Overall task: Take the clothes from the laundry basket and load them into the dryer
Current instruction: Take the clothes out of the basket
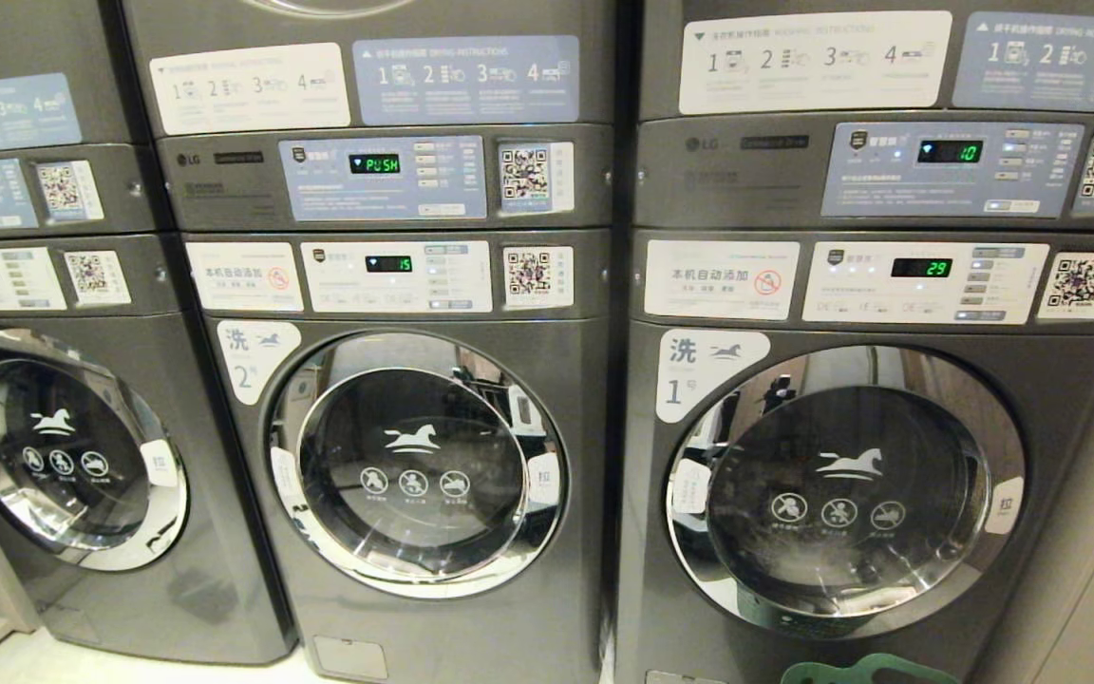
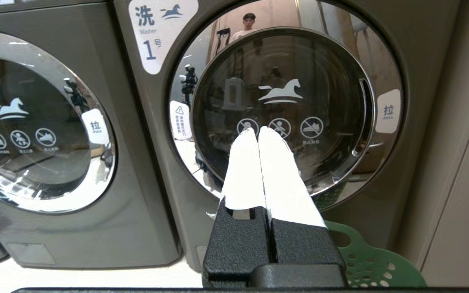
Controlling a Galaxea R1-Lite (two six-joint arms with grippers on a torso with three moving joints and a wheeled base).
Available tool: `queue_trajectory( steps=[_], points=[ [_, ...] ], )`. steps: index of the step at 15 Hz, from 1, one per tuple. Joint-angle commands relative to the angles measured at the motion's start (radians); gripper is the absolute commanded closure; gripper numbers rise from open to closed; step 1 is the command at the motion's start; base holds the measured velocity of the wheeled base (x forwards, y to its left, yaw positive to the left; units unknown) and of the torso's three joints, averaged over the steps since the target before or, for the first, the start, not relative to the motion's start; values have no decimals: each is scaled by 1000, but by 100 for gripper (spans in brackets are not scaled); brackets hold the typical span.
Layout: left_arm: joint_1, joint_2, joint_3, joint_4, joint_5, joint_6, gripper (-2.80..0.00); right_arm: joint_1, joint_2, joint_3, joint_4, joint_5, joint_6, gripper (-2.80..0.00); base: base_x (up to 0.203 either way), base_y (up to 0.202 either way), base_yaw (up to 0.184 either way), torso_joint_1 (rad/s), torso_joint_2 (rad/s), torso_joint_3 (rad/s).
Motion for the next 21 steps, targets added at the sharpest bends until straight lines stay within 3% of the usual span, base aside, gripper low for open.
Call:
queue_trajectory(
  steps=[1, 7, 21],
  points=[
    [-1, 0, 0, 0, 0, 0, 0, 0, 0, 6, 0, 0, 1, 0, 0, 0, 0, -13, 33, 27],
    [-1, 0, 0, 0, 0, 0, 0, 0, 0, 6, 0, 0, 1, 0, 0, 0, 0, 0, 1, -24],
    [1, 0, 0, 0, 0, 0, 0, 0, -2, 6, 0, 0, 1, 0, 0, 0, 0, 4, 6, -173]
  ],
)
